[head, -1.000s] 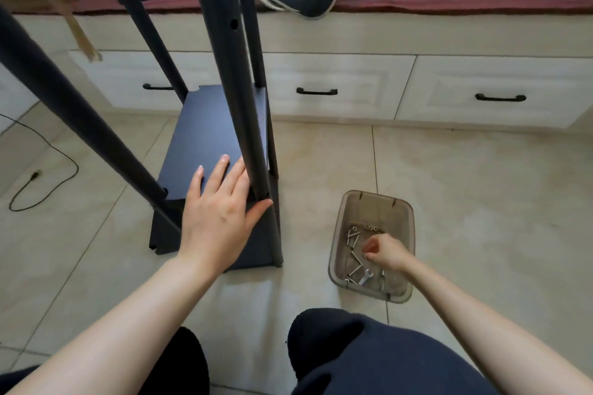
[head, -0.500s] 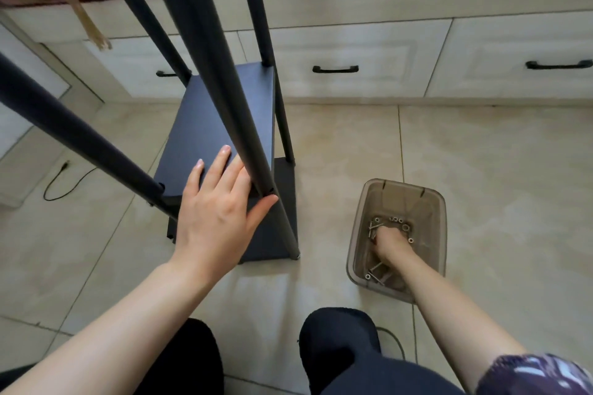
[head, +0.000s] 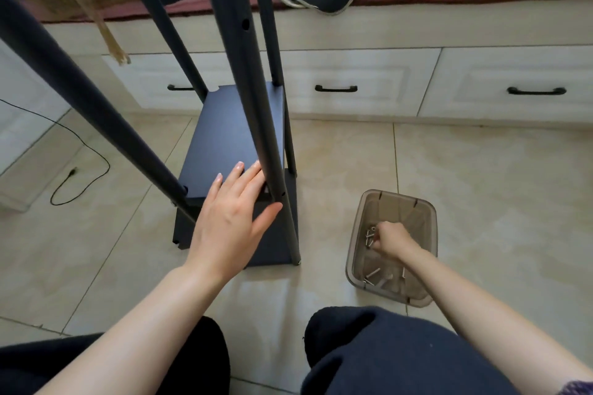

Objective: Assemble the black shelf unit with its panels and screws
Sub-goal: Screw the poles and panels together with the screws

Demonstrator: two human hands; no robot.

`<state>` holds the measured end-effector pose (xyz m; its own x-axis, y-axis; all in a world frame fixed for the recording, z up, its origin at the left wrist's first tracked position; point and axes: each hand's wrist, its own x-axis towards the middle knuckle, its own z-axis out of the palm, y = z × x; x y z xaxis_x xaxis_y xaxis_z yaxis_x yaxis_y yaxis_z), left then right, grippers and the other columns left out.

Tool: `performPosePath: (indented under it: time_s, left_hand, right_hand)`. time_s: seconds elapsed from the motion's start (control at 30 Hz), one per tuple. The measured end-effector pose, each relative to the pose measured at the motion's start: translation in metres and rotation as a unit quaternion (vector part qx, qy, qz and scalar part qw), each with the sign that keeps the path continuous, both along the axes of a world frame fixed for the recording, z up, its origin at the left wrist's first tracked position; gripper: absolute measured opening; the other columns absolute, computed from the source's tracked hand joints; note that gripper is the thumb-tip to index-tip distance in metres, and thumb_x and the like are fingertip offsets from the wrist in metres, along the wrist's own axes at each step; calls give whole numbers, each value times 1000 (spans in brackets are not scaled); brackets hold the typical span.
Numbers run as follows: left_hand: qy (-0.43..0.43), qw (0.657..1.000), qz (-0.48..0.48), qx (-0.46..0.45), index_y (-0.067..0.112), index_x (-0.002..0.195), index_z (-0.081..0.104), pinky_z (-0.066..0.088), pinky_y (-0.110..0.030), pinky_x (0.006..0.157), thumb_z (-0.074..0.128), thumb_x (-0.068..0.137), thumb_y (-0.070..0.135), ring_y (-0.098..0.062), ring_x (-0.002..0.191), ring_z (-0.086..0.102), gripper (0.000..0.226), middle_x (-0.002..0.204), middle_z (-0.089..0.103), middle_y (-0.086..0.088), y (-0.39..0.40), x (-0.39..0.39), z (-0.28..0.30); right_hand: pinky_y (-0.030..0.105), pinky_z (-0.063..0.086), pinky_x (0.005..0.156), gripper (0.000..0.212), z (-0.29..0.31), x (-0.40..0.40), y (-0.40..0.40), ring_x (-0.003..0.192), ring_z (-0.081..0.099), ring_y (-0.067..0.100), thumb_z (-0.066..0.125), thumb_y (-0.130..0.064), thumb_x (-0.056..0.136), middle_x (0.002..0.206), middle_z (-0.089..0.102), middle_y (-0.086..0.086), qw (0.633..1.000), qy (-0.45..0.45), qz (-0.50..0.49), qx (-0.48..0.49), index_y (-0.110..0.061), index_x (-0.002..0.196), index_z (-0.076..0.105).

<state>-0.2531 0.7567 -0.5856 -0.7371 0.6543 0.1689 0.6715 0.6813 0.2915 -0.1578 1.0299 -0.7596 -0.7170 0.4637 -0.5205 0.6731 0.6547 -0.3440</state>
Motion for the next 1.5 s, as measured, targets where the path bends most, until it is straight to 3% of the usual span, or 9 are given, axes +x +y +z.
performPosePath:
  time_s: [0.17, 0.3, 0.53, 0.63, 0.73, 0.9, 1.17, 1.3, 1.5]
  left_hand:
    - [-3, 970, 83, 226, 6, 112, 69, 48, -45, 100, 59, 99, 26, -25, 114, 58, 25, 108, 68, -4, -2, 22, 1]
    - [-142, 903, 227, 335, 17, 83, 57, 45, -36, 68, 50, 103, 35, -18, 74, 58, 27, 73, 59, 5, 7, 34, 4]
    - [-426, 662, 402, 468, 15, 83, 63, 51, -30, 72, 64, 95, 30, -19, 79, 64, 19, 79, 68, -1, 22, 23, 1]
    - [-493, 626, 327, 508, 13, 113, 65, 49, -34, 99, 77, 86, 18, -21, 106, 65, 30, 109, 71, -2, 22, 18, -8]
    - [-547, 593, 232, 543, 9, 123, 63, 51, -26, 92, 75, 88, 11, -18, 109, 69, 37, 115, 73, -4, 22, 11, -11]
    - [-571, 619, 176, 509, 13, 115, 67, 49, -31, 100, 68, 94, 18, -18, 113, 68, 22, 114, 74, -4, 17, 8, -26]
    - [-579, 604, 150, 527, 16, 112, 67, 52, -11, 55, 65, 96, 19, -3, 88, 73, 17, 101, 77, 5, 18, 8, -29]
    - [-596, 588, 144, 527, 18, 115, 67, 43, -21, 74, 63, 98, 24, 0, 97, 71, 19, 113, 75, 5, 17, 8, -29]
    - [-597, 583, 145, 533, 22, 113, 67, 36, -21, 74, 63, 98, 26, 0, 98, 70, 17, 111, 75, 8, 15, 9, -26]
  right_hand:
    - [34, 53, 80, 17, 75, -1, -15, 94, 69, 30, 68, -17, 90, 94, 73, 16, 995, 97, -20, -26, 0, 95, 71]
    - [29, 52, 70, 19, 123, -3, -42, 80, 68, 21, 76, -28, 86, 83, 73, 7, 980, 188, -43, -46, -9, 86, 73]
    - [21, 55, 63, 11, 164, 5, -82, 71, 72, 16, 77, -10, 84, 84, 73, 12, 872, 341, -194, -293, -6, 91, 69]
    - [24, 58, 68, 17, 173, 9, -94, 77, 74, 21, 77, -3, 82, 87, 74, 14, 800, 358, -254, -408, 1, 96, 69]
    - [24, 58, 68, 20, 177, 9, -105, 79, 75, 23, 80, -5, 79, 84, 75, 13, 794, 367, -251, -415, 1, 95, 71]
    - [24, 58, 67, 18, 172, 3, -124, 75, 74, 25, 81, -3, 78, 78, 75, 13, 807, 391, -233, -378, 3, 90, 69]
    - [25, 58, 69, 18, 162, 0, -128, 73, 73, 23, 82, -5, 77, 78, 74, 15, 789, 416, -242, -382, 2, 86, 68]
    - [25, 58, 67, 17, 160, -2, -127, 71, 73, 23, 83, -4, 76, 76, 74, 13, 790, 409, -248, -382, 0, 83, 68]
    - [24, 58, 66, 15, 160, 0, -124, 71, 73, 23, 84, -7, 76, 77, 74, 15, 803, 396, -243, -373, -3, 81, 70]
